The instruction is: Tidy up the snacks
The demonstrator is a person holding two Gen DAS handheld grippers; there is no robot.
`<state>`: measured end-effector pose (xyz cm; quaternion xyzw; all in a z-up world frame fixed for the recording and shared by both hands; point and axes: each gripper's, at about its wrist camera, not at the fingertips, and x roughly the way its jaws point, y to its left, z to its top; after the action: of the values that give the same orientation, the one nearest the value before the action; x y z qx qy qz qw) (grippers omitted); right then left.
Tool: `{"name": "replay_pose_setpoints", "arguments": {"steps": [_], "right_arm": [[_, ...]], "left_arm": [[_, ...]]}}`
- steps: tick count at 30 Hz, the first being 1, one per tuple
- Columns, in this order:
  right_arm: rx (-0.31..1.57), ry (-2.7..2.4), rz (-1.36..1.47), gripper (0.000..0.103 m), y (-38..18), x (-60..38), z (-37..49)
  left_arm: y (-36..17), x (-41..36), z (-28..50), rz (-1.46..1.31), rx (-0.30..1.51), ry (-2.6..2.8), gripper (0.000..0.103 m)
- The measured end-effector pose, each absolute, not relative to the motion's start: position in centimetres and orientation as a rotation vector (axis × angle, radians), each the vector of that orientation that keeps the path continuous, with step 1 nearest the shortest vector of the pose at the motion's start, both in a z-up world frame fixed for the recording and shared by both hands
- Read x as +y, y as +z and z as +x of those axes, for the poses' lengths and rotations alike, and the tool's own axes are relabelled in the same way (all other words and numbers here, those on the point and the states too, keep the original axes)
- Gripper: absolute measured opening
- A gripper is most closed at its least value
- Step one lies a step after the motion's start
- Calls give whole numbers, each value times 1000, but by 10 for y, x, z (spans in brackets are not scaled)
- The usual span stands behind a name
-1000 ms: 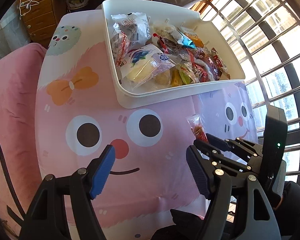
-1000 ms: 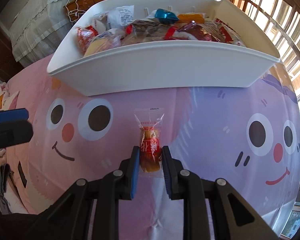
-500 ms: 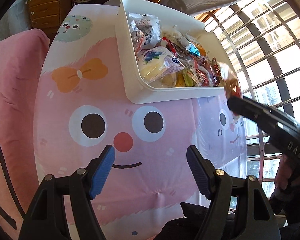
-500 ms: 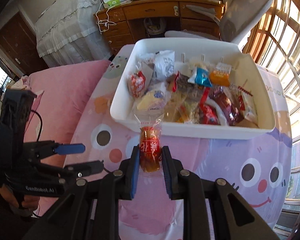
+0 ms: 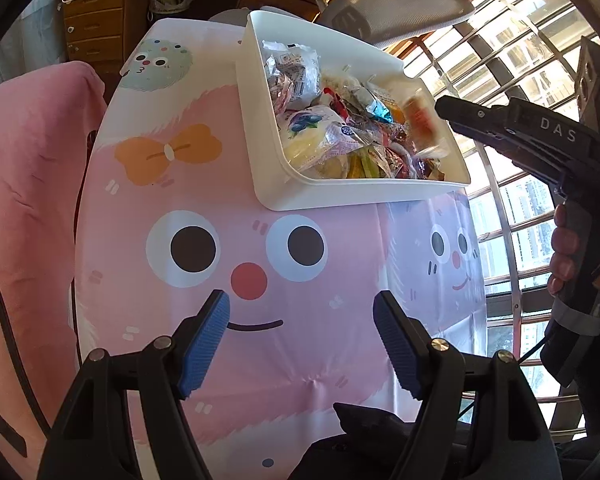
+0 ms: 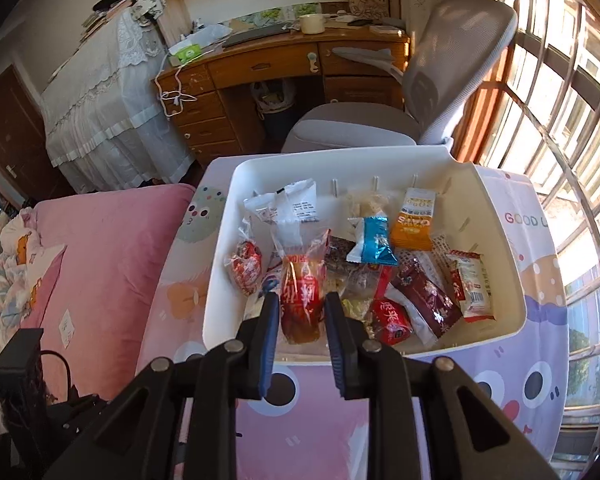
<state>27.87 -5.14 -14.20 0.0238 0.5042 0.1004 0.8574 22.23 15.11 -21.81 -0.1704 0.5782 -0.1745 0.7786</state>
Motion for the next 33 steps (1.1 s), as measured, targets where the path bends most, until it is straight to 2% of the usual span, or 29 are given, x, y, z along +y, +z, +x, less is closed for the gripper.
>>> {"name": "replay_pose_setpoints", "arguments": {"steps": [1, 3, 8, 12, 18, 21, 26, 28, 33], "right_arm": [[1082, 195, 69, 40, -145, -55, 280], [1124, 165, 84, 48, -151, -61, 278], [1201, 137, 162, 50, -161, -82, 265], [1211, 111, 224, 62, -164, -104, 244], [1225, 89, 281, 64, -165, -143, 213], [1214, 96, 282, 75, -164, -164, 192], [1215, 124, 301, 80, -159, -199, 150], [1221, 116, 300, 89, -157, -212, 136], [1204, 141, 226, 92, -147, -236, 104]], "left_arm": [[-217, 151, 221, -367, 1245, -376, 73], [-214, 150, 218, -365, 1239, -372, 73], [-205, 142, 210, -327, 1234, -356, 75], [-191, 128, 204, -276, 1208, -352, 79], [-173, 102, 189, -235, 1185, -310, 82], [-166, 86, 176, -225, 1184, -279, 84], [-149, 51, 151, -230, 1167, -254, 86], [-142, 36, 142, -235, 1154, -245, 91], [-122, 1, 116, -198, 1120, -218, 93]]}}
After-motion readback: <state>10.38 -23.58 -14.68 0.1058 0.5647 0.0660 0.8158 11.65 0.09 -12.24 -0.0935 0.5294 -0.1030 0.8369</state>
